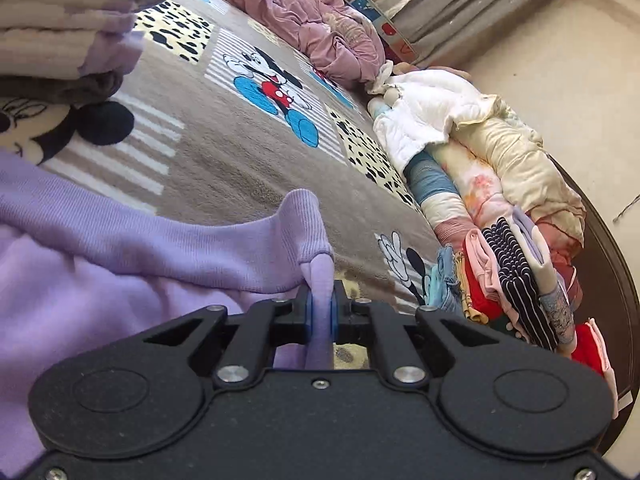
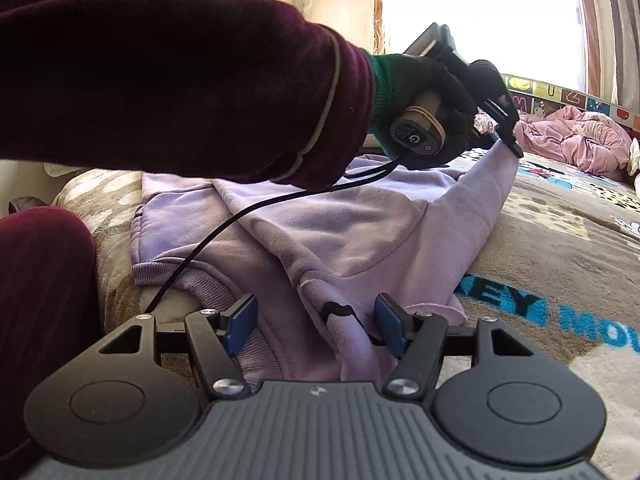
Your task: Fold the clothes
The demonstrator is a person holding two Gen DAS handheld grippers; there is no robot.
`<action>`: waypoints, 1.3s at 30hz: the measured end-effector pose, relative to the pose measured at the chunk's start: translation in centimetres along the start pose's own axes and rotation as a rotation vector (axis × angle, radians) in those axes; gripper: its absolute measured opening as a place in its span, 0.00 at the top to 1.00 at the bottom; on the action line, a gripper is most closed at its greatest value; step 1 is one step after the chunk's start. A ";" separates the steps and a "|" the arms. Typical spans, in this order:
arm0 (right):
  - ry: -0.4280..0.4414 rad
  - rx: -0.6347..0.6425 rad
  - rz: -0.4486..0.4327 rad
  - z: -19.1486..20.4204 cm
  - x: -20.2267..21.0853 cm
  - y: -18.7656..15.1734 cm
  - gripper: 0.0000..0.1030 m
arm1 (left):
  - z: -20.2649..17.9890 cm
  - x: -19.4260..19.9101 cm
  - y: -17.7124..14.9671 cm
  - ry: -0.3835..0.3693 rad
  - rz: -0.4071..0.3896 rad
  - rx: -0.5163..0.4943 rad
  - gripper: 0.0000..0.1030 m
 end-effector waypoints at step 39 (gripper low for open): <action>0.022 -0.017 0.011 0.3 -0.4 -0.2 0.33 | -2.4 3.0 -2.7 0.216 -0.018 -0.572 0.86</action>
Point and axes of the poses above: each gripper's, at about its wrist camera, not at the fingertips, and x roughly against the way its jaws point, z to its left, y to its top, the point moved 10 cm from there along -x, roughly the way its jaws point, and after that the axes turned 8 degrees about y, right-handed, at the moved point
